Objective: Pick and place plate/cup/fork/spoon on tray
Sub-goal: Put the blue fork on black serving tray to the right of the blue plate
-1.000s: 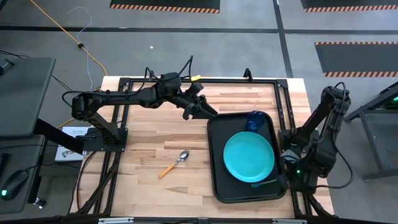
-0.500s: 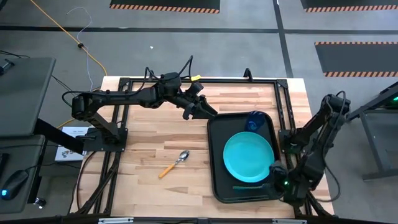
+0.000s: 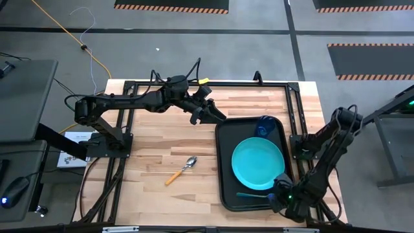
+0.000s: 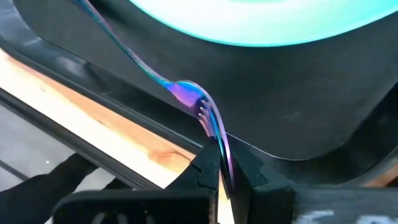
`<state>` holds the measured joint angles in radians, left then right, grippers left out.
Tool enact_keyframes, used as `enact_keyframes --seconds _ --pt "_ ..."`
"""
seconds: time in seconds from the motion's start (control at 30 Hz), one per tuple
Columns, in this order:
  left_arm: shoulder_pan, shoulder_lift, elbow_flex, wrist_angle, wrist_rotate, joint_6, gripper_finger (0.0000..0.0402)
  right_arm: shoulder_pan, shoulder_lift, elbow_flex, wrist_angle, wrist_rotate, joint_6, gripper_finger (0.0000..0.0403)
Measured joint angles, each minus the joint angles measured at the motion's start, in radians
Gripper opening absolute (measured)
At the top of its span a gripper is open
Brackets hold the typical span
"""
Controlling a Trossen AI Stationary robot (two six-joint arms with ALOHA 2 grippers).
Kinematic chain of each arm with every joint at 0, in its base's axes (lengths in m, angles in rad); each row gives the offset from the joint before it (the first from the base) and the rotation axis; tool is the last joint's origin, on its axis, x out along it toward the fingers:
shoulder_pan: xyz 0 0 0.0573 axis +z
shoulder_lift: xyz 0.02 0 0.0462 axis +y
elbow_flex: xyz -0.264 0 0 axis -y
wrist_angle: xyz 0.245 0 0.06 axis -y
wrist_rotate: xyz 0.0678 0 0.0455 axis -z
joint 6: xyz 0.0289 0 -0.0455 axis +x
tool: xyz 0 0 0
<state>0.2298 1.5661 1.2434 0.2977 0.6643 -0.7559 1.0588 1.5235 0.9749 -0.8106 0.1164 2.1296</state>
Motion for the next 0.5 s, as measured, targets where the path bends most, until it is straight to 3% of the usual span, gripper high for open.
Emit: enact_keyframes --seconds 0.5 --pt "0.000 0.000 0.000 0.000 0.000 0.000 0.0239 -0.019 0.015 0.000 -0.029 -0.025 -0.017 0.0019"
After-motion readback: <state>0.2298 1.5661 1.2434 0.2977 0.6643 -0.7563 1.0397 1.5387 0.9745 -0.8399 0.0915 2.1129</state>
